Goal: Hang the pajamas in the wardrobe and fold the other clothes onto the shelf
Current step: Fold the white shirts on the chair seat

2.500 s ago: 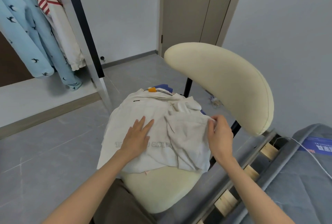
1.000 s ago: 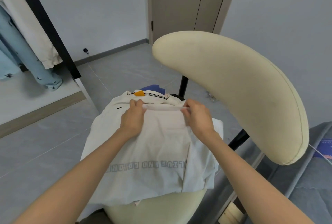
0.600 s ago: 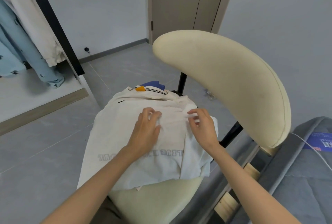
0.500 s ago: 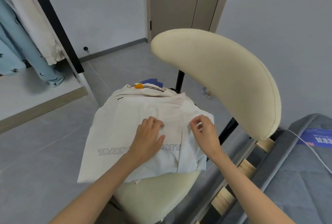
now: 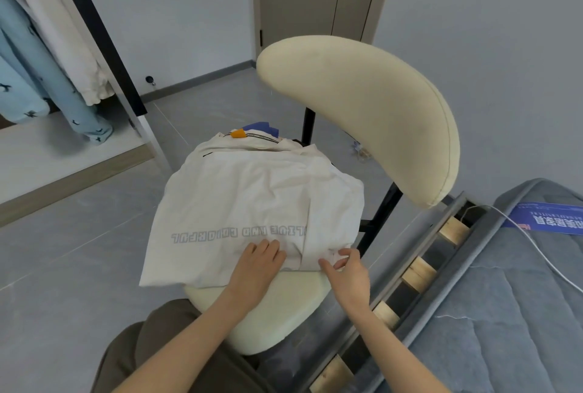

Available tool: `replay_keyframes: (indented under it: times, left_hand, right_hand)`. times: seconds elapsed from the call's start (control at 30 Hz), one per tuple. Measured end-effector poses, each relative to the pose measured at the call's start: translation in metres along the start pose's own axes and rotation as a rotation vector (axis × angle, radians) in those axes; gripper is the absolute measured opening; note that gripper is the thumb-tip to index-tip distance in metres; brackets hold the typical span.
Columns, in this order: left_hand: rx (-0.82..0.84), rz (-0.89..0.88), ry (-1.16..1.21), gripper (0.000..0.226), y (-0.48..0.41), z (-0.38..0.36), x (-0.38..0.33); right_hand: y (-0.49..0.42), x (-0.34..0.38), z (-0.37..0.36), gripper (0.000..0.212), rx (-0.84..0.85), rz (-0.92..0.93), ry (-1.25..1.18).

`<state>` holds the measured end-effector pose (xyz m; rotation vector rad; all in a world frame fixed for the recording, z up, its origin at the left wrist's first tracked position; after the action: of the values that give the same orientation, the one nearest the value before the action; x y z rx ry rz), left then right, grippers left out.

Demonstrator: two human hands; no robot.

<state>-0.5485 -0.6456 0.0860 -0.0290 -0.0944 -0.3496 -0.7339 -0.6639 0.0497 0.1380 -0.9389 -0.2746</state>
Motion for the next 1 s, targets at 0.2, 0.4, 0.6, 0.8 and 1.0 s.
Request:
replay_keyframes:
  times: [0.2, 0.4, 0.6, 0.8, 1.0]
  left_hand:
    - [-0.002, -0.01, -0.04, 0.037, 0.002, 0.0, -0.002]
    - [-0.058, -0.04, -0.02, 0.031, 0.013, 0.007, 0.006]
    - [-0.107, -0.103, -0.012, 0.023, 0.024, 0.017, 0.006]
    - [-0.022, -0.087, -0.073, 0.038, 0.031, 0.012, 0.01]
    - [0.061, -0.189, 0.099, 0.027, 0.03, 0.006, 0.007]
  right_hand:
    - [-0.008, -0.006, -0.004, 0.011, 0.006, -0.019, -0.046]
    - [-0.002, -0.019, 0.031, 0.008, 0.036, 0.033, -0.104]
    - [0.002, -0.023, 0.069, 0.012, -0.192, 0.117, 0.02]
    - [-0.006, -0.032, 0.088, 0.015, -0.357, 0.028, 0.049]
    - [-0.006, -0.035, 0.073, 0.017, -0.144, -0.096, 0.217]
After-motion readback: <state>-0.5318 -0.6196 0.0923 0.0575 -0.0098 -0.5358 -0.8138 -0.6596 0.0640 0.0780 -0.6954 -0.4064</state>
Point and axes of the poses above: each hand's wrist, its own y-axis away from the middle knuckle, its own z-axis out of the back of the hand, x = y × z, the point moved 3 cm from there along -y, towards the middle knuckle, and after that the axes turned 3 degrees about z, right-handed, at the moved point
